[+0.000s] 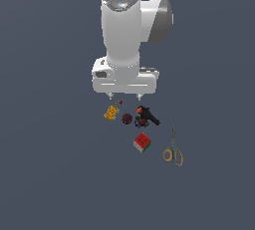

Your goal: Pick up a designated object from a clutter of objects.

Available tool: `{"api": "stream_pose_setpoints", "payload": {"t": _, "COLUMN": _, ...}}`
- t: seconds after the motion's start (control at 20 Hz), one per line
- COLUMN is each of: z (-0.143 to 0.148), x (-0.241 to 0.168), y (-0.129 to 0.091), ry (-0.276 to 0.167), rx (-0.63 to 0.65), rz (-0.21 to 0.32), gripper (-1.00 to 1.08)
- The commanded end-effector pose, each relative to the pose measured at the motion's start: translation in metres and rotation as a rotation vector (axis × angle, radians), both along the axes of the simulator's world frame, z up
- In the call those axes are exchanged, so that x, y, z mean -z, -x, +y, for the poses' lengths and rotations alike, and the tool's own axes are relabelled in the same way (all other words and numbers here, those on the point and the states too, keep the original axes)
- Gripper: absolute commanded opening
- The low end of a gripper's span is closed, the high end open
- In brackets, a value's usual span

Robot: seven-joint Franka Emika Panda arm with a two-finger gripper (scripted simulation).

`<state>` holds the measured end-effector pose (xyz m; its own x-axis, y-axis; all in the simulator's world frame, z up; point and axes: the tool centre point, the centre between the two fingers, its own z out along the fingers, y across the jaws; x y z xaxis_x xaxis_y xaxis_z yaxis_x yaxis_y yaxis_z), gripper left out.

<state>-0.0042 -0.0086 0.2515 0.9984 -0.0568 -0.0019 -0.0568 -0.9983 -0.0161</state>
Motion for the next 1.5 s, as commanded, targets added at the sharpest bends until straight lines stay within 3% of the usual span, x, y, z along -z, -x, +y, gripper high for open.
{"api": "stream_pose_setpoints", "payload": {"t": 0.0, "z": -0.007, "x": 0.021, "y": 0.006, "ry": -0.002, "rx": 0.029, "rz": 0.001, "gripper": 1.00}}
{"api": "stream_pose_setpoints", "payload": {"t": 0.75, "z": -0.051, "x": 0.144, "y": 0.073, "ry": 0.004, "rx": 0.228, "rz": 0.001, "gripper": 1.00}}
{"api": "stream_pose_setpoints", "payload": {"t": 1.1, "z": -0.063, "x": 0.174, "y": 0.102, "ry": 0.012, "rx": 0.289, "rz": 0.001, "gripper": 1.00}}
{"api": "stream_pose_setpoints", "payload": {"t": 1.45, "z": -0.067, "x": 0.186, "y": 0.116, "ry": 0.016, "rx": 0.316, "rz": 0.002, "gripper": 1.00}}
